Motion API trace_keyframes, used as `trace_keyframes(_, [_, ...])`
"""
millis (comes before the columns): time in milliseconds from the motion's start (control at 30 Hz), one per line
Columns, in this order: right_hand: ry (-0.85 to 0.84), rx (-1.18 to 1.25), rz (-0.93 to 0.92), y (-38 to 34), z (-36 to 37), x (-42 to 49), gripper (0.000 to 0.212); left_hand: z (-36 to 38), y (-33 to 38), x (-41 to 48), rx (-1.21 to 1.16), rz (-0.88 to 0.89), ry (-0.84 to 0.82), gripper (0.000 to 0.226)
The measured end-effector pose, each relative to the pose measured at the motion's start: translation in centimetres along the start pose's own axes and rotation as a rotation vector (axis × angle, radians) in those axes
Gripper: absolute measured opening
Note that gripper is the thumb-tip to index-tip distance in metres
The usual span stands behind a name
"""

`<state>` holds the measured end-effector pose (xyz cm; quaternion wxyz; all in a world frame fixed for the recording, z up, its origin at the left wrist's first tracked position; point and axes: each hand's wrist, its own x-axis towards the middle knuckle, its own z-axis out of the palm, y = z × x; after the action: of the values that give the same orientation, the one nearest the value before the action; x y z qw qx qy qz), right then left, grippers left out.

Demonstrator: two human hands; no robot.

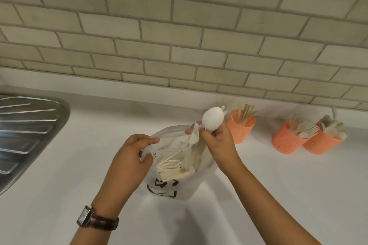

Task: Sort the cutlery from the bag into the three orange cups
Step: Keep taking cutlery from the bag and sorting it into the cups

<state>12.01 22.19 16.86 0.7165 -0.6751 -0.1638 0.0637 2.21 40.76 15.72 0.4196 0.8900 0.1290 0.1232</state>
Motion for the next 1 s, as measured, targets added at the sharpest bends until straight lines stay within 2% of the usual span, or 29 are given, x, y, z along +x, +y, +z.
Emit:
trace_keyframes(100, [0.105, 0.349, 0.008, -0.2, -0.1, 0.5, 0.021, 0.1, -0.1, -0.2, -0.021, 0.012, -0.004, 0.041])
trace_keyframes(200, [0.219, 0.539, 0.041, -0.2, 0.0, 0.7, 0.019, 0.0, -0.2, -0.3, -0.017, 0.018, 0.001, 0.04])
trace_keyframes(333, [0.327, 0.591, 0.043, -1.4, 0.0, 0.3, 0.007, 0.1, -0.2, -0.4, -0.017, 0.05, 0.023, 0.034])
trace_keyframes(500, [0.341, 0.696, 0.062, -2.5, -1.7, -1.1, 0.009, 0.7, 1.3, -0.6, 0.067, 0.118, 0.193, 0.021])
trace_keyframes(533, [0.335, 0.708, 0.071, -2.4, -2.2, -1.5, 0.019, 0.9, 1.8, -0.6, 0.061, 0.143, 0.216, 0.021])
trace_keyframes(600, [0.332, 0.702, 0.083, -2.1, -3.4, -2.3, 0.038, 1.6, 3.1, -0.8, 0.037, 0.203, 0.233, 0.023])
trace_keyframes(800, [0.308, 0.595, 0.126, -2.0, -8.2, -5.2, 0.016, 6.1, 8.6, -1.5, -0.175, 0.322, 0.091, 0.022])
trace_keyframes(867, [0.324, 0.519, 0.134, -2.0, -10.5, -6.0, 0.017, 8.7, 11.0, -1.7, -0.26, 0.344, -0.009, 0.015])
trace_keyframes(1000, [0.342, 0.34, 0.112, -2.2, -15.9, -7.9, 0.027, 14.9, 15.7, -2.3, -0.341, 0.324, -0.193, 0.014])
